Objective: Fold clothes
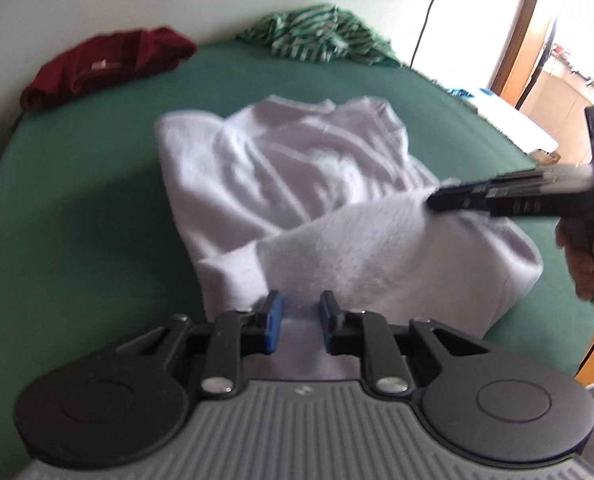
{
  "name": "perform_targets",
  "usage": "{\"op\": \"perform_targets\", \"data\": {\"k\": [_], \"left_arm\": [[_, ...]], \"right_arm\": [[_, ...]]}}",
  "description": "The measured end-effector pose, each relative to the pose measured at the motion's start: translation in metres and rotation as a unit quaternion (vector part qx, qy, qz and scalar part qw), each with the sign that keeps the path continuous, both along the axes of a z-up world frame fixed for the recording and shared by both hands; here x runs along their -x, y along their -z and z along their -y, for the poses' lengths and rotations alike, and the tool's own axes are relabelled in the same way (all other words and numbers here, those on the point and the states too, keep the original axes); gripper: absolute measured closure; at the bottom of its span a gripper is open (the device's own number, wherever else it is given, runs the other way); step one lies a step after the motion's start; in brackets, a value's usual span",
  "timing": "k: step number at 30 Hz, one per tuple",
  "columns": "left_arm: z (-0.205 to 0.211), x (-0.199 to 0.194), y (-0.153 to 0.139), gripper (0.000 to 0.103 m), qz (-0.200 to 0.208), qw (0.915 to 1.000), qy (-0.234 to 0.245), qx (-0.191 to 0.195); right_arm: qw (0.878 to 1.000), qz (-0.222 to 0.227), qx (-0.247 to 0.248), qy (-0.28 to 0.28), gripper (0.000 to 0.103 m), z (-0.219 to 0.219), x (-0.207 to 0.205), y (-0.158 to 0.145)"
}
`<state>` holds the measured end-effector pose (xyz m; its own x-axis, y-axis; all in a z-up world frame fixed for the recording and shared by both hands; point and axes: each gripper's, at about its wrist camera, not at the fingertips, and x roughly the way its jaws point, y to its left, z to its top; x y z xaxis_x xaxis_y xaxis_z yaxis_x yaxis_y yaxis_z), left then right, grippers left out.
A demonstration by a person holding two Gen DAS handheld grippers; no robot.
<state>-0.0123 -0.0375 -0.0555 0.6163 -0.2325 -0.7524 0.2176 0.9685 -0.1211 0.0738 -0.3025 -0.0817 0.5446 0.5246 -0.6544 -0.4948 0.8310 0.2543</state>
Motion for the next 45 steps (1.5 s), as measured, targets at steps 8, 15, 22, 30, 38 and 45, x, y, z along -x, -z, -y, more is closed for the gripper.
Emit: {"op": "perform_targets", "data": {"k": [8,15,22,30,38,45], "left_arm": [[-0.003,0.046,-0.044,0.077,0.008,0.9986,0.047,0.024],[0.036,0.067,-0.013,0.069,-0.013,0.991,0.125,-0.047],[0.048,0.079,-0.008,0.069,0.003,0.9623,0.217,-0.165],[0.033,0.071,-0.003,0.073,-0.011,0.9556,0.242,-0.168],[0.034,0.072,-0.006,0.078,-0.028,0.9321,0.3,-0.201],[0.033,0.069,-0.006,0.073,-0.04,0.9294,0.315,-0.188]], "right_arm": [[0.994,-0.05,-0.038,-0.087,0.068,0.035,0.047,-0.04],[0.996,-0.079,-0.002,-0.05,0.056,0.053,0.069,-0.018],[0.994,-0.075,0.001,-0.077,0.083,0.05,0.065,-0.012],[0.982,-0.045,0.073,-0.168,0.09,0.041,0.068,-0.017],[0.985,0.0,0.076,-0.157,0.086,0.042,0.067,-0.041],[0.988,-0.027,0.011,-0.152,0.082,0.018,0.057,-0.037]]}}
